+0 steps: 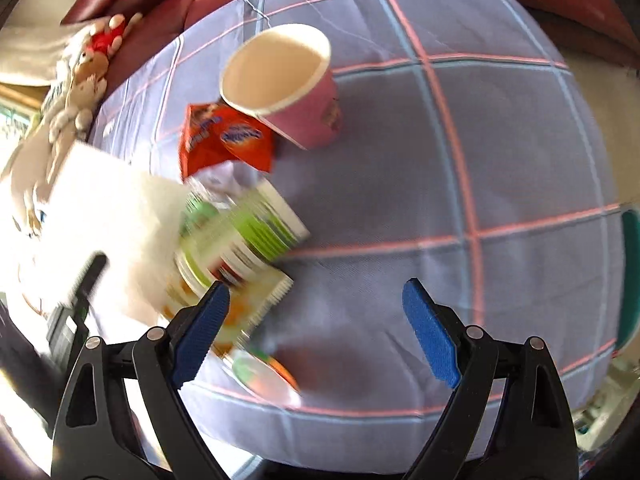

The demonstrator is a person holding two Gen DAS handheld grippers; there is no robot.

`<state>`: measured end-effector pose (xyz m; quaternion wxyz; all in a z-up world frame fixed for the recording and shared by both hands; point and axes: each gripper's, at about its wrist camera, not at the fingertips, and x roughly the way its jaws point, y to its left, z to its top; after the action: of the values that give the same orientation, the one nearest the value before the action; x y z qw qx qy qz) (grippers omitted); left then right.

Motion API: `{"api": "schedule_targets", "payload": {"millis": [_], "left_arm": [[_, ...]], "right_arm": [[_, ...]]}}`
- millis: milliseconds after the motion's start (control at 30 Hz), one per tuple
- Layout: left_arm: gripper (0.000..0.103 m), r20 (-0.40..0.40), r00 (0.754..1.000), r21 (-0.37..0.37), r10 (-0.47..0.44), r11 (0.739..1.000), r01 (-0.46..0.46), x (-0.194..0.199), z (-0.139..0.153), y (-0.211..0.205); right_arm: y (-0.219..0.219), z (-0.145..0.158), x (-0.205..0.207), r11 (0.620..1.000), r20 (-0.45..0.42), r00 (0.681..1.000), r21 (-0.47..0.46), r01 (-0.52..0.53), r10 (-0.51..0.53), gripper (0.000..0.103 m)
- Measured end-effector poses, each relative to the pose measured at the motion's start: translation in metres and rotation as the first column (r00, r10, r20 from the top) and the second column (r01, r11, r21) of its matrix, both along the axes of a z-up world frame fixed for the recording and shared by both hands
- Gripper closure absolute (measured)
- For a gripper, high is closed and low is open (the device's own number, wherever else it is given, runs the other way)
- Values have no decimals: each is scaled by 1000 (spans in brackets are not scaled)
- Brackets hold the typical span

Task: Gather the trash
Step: 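Grasp the paper towel with the left gripper while the right grasps the supplement bottle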

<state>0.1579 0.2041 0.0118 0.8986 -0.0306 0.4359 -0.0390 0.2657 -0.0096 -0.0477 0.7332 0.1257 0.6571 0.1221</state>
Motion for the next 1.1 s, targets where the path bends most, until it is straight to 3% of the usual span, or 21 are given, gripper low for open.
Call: {"api": "schedule_targets", "payload": {"millis": [300,567,667,700,867,1100], "left_arm": [[101,-63,998,14,-28,999,29,1,-30,3],[101,-75,997,-1,-29,1000,29,0,-39,1],[101,-87,996,-3,-30,1000,30,0,-44,-3],[101,-90,996,-2,-28,1000,28,-1,-45,-5],[101,-67,998,-1,-14,1000,14,-5,-36,-10],[101,-30,999,-41,-43,998,42,-10,-8,-28]], "right_arm": [[43,-22,24,999,-55,998,16,42,-42,23],[48,-40,29,997,-79,996,70,45,-39,24],[48,-50,29,995,-102,994,97,39,-29,46],[48,-54,27,994,-113,993,104,36,-25,48],[45,-41,20,998,-44,999,50,-25,27,50],[5,-20,6,999,22,999,17,-42,41,50]]}}
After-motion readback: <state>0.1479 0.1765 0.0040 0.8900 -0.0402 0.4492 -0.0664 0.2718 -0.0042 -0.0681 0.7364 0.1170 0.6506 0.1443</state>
